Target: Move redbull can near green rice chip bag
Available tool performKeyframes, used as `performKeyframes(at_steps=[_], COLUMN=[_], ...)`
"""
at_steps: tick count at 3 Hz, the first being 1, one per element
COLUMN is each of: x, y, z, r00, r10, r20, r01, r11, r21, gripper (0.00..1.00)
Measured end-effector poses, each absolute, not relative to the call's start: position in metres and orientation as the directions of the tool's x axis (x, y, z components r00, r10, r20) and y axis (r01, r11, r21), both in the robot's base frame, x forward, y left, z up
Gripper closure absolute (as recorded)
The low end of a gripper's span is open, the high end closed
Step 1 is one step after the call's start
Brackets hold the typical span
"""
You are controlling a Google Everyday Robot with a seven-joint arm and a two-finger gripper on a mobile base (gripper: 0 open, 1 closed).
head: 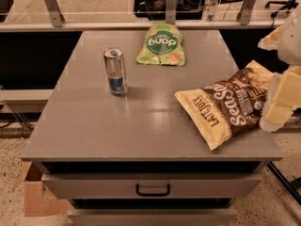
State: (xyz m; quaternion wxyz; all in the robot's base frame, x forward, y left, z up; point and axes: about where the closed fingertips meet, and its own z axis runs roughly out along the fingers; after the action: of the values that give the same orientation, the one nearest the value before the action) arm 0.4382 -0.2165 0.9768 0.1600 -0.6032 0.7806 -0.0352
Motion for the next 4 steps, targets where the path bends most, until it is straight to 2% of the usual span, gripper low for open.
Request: performKeyframes(at_steps=[1,2,3,4], x=[0.438,0.437,0.453,0.463], y=[-0.215,-0.197,-0.152,-0.098], z=[0.977,0.979,0.966,0.965], r00=[-0.217,-0.18,-0.065,-0.024], r10=[-0.951,-0.92,-0.807,-0.647], r20=[-0.22,-0.349,-0.587,-0.762], r01=[-0.931,-0.938,-0.954,-0.963], r11=[0.27,0.267,0.222,0.219], r21=[-0.246,-0.219,-0.199,-0.155], gripper=[0.0,0.0,0.0,0.0])
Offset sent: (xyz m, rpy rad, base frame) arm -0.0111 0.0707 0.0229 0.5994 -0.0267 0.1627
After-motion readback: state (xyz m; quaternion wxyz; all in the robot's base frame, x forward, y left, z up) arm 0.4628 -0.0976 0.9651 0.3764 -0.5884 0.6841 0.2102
